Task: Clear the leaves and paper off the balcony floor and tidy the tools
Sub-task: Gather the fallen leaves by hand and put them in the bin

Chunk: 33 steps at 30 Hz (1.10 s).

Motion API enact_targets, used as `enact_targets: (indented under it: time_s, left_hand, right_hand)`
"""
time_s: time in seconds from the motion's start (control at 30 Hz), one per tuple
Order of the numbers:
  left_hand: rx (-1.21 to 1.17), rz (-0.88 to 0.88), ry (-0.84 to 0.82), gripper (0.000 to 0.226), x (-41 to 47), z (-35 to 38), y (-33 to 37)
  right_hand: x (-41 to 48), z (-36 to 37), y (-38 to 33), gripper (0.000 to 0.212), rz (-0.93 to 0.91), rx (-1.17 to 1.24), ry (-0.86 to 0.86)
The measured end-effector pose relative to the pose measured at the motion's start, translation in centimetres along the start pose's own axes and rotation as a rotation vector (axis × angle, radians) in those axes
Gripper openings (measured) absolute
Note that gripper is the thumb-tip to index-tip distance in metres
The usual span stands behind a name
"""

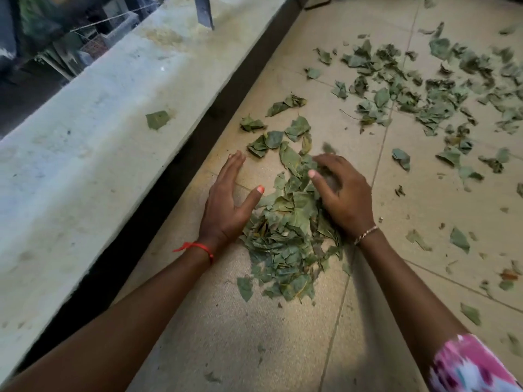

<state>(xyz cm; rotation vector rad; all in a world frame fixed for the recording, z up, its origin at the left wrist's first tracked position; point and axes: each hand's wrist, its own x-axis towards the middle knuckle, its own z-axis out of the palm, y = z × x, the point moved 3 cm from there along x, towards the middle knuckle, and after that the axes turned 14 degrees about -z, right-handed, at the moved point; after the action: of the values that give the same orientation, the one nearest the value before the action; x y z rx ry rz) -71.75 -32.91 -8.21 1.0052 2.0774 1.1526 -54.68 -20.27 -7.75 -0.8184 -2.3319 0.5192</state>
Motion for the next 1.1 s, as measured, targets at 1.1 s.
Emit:
enact_targets:
  time_s: [1.1]
  left_hand:
    - [-0.126, -0.042, 0.034, 0.085, 0.1, -0.5, -0.1]
  right_hand:
    - [8.1, 7.1, -2.4, 0.069, -0.079, 0.188, -0.362]
